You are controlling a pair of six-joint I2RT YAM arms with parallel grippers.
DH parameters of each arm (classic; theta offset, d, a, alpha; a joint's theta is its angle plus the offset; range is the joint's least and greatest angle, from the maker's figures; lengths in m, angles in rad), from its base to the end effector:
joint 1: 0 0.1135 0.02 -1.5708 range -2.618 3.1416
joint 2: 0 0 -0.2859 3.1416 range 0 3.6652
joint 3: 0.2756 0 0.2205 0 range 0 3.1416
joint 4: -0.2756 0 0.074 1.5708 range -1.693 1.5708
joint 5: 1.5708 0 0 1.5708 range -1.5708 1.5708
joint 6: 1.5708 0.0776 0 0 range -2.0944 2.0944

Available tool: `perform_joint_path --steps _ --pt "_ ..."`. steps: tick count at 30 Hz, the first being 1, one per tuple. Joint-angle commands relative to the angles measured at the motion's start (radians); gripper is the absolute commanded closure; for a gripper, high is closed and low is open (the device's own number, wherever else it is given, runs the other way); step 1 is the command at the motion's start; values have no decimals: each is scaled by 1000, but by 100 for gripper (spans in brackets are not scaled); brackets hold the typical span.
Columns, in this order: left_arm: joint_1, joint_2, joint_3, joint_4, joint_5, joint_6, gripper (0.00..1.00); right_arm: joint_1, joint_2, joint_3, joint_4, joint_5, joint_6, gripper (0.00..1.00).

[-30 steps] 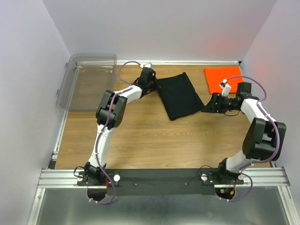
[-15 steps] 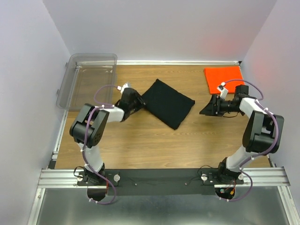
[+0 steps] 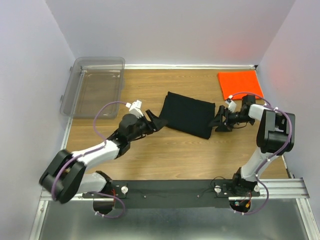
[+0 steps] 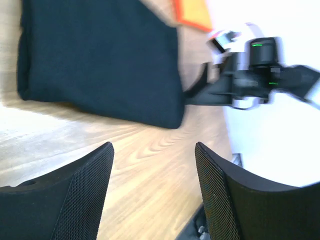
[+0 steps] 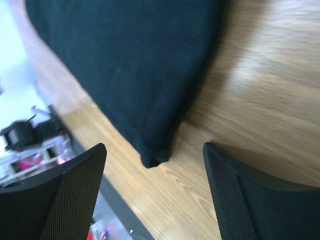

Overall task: Fold and stack the t-shirts
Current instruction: Fold the tshirt, then neatly place the folded tshirt to the corner

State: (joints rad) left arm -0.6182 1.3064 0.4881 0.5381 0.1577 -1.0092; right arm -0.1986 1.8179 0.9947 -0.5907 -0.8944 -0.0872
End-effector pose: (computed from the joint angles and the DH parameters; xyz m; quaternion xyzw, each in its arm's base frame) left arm 0.2202 -0.1716 0.2339 -0.1082 0.7905 -0.4790 0.3661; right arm 0.3034 0.0007 0.1548 0.0162 0.8994 0.4167 0.1313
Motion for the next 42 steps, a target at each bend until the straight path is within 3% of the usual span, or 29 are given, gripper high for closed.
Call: perform_joint_path --steps 1,6,10,18,19,22,30,37,42 --pt "-9 -229 -89 -53 -33 53 26 1 -49 -22 101 206 110 14" --pt "-9 -533 -76 -242 -202 269 21 63 39 7 120 137 188 14" --pt "-6 -651 23 -386 -283 378 19 111 129 36 123 140 217 16" --pt "-5 -768 64 -444 -288 379 18 111 224 77 138 138 256 26" --pt "-5 -786 58 -444 -288 368 18 111 242 82 138 131 259 33" --pt "-3 -814 34 -444 -290 351 19 111 270 111 140 114 265 39" --pt "-3 -868 -6 -448 -288 333 18 108 288 176 140 61 258 99" --pt "-2 -866 29 -466 -291 363 19 107 186 292 117 120 169 99" --pt "-3 -862 35 -471 -302 383 18 107 207 519 -65 209 25 99"
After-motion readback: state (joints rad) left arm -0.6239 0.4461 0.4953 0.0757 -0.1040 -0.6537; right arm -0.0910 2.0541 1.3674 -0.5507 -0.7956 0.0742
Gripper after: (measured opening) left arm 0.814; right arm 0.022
